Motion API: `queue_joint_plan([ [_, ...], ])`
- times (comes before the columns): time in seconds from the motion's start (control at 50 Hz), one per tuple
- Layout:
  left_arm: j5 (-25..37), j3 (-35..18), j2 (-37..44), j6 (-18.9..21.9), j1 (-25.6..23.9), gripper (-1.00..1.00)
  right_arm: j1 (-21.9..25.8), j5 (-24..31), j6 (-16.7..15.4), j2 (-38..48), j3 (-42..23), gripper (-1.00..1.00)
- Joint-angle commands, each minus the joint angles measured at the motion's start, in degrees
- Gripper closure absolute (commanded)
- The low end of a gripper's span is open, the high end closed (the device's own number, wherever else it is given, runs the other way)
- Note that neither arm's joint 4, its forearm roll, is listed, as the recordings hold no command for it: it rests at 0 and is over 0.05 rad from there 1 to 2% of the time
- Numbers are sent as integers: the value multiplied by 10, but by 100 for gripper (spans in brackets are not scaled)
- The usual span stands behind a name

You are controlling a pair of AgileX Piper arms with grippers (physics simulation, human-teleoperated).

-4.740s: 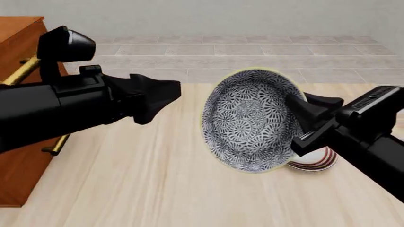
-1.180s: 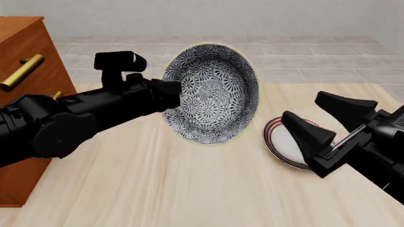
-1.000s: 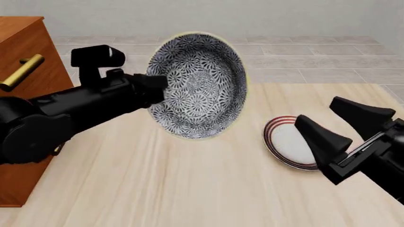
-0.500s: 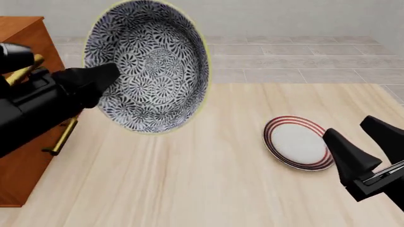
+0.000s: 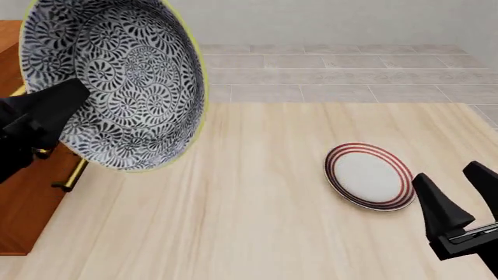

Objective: Put the bowl on top of the cabinet.

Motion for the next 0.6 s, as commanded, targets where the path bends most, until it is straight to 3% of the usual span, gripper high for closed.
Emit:
queue_joint_plan([
  [0.02,-5,19,-56,-7,22,100,-22,-50,-20,16,40,-100],
  [0.06,-4,21,-58,-5,21,100,-21,-66,-40,28,49,-100],
  [0.16,-5,25,-71,-10,25,100,-24,-90,-37,53,52,-100],
  [0.26,-11,38,-88,-12,33,100,-27,-73,-25,26,53,-100],
  [0.32,-16,47,-93,-15,41,100,-31,-77,8,33,53,-100],
  [0.34,-19,52,-96,-17,41,100,-51,-81,55,47,53,-100],
  [0.36,-21,54,-97,-20,43,100,-37,-78,21,38,53,-100],
  [0.6,-29,66,-90,-20,42,100,-37,-72,24,32,53,-100],
])
